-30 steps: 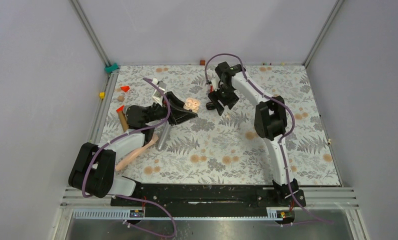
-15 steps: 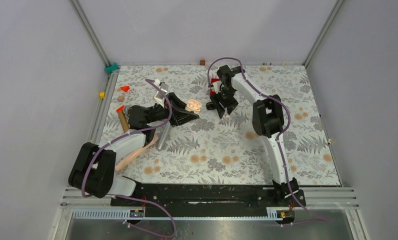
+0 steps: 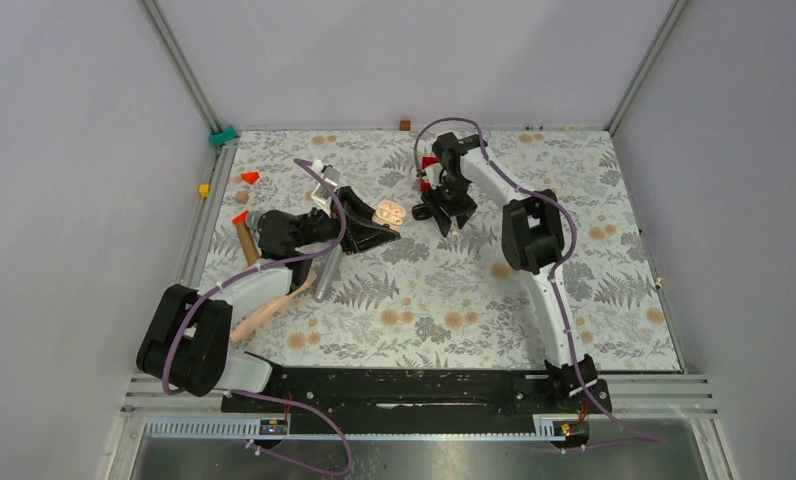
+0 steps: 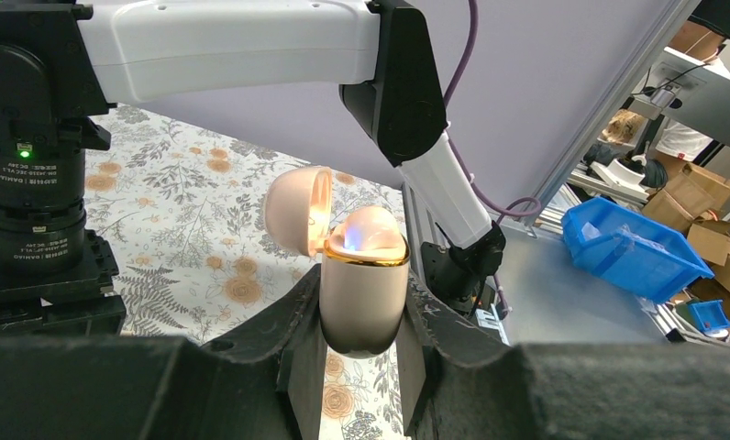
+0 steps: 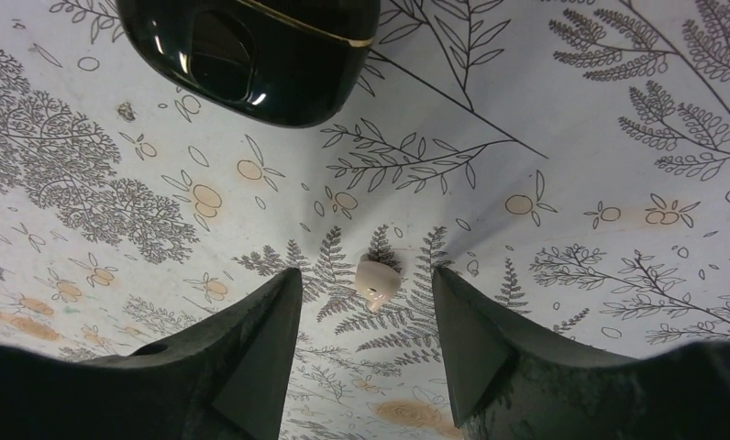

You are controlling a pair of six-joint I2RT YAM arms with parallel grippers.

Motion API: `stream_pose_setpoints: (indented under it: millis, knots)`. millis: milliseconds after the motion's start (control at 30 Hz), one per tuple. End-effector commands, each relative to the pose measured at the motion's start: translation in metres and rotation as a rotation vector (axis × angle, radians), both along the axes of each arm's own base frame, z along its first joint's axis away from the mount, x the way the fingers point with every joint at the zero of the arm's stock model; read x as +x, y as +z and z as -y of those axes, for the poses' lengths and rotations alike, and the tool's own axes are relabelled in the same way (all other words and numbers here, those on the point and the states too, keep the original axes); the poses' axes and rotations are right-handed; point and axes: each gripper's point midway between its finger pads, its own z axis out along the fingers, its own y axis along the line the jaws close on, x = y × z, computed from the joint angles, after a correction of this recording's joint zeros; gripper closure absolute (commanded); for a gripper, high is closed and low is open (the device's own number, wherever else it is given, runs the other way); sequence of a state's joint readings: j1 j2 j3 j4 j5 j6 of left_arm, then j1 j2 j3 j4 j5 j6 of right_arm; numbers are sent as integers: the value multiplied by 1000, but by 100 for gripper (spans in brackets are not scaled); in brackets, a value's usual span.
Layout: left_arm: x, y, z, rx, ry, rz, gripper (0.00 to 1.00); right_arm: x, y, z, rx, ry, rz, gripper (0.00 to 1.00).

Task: Insert the wireless bluetooth earbuds into the charging case
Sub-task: Pick up the earbud from the center of the board.

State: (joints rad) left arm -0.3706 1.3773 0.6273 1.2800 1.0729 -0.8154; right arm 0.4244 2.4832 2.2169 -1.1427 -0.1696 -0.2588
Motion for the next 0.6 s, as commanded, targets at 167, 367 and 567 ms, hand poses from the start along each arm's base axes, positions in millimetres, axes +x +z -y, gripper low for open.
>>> stream_pose_setpoints:
  millis: [167,367,567]
  knots:
    - [-9,16,0,-20,-20,98,100,5,2,10,-28,135,0,40]
    - [-9,16,1,-17,-25,95,100,1,0,16,-45,216,-33,40]
    - [-10,15,1,-16,-28,93,100,-3,0,16,-52,272,-46,41]
